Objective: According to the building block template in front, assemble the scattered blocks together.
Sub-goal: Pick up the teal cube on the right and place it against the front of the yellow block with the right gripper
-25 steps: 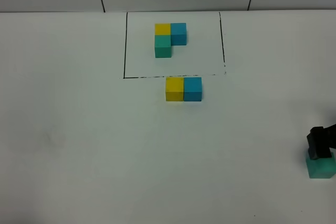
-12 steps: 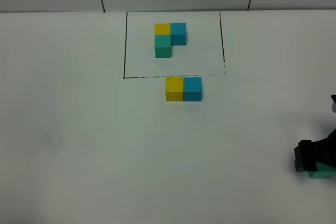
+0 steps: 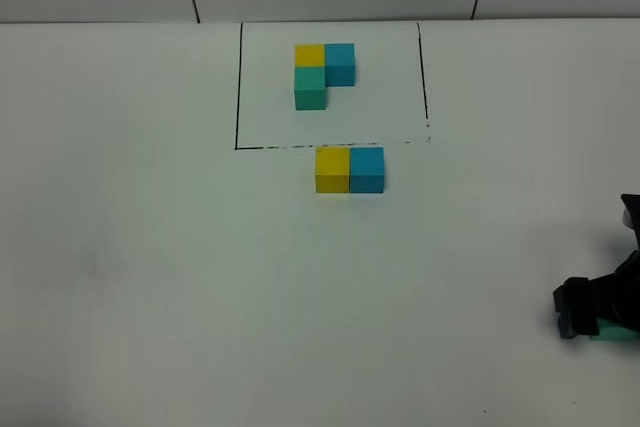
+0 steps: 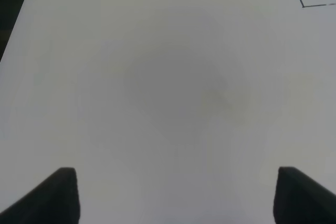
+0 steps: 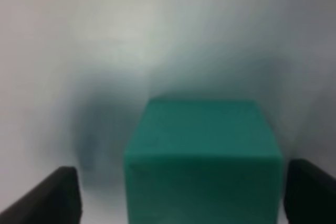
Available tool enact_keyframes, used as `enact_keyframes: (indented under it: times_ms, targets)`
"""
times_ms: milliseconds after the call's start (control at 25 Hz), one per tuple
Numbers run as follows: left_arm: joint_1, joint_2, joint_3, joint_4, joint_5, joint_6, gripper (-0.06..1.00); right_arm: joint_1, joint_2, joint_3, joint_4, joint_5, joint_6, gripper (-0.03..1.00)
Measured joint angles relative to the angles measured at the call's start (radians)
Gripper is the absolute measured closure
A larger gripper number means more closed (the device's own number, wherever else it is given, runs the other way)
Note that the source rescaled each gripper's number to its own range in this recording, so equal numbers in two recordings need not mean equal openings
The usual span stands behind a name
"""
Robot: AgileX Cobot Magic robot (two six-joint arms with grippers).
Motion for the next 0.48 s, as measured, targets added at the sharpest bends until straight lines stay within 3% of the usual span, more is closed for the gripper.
enact_keyframes:
  times_ms: [200, 280, 320, 480]
  targets:
    - [0.000, 0.000, 0.000, 0.000, 0.000, 0.000, 0.19, 0.017, 0.006, 0.000, 0.000, -0.002, 0.002, 0.60]
    - [0.000, 0.000, 0.000, 0.000, 0.000, 0.000, 0.19, 0.020, 0.006, 0.000, 0.000, -0.003, 0.002, 0.76]
    - [0.000, 0.000, 0.000, 0.000, 0.000, 0.000, 0.19, 0.020, 0.006, 0.000, 0.000, -0.003, 0.002, 0.89]
    - [0.000, 0.000, 0.000, 0.000, 0.000, 0.000, 0.19, 0.048, 0.006, 0.000, -0.003, -0.008, 0.010, 0.93]
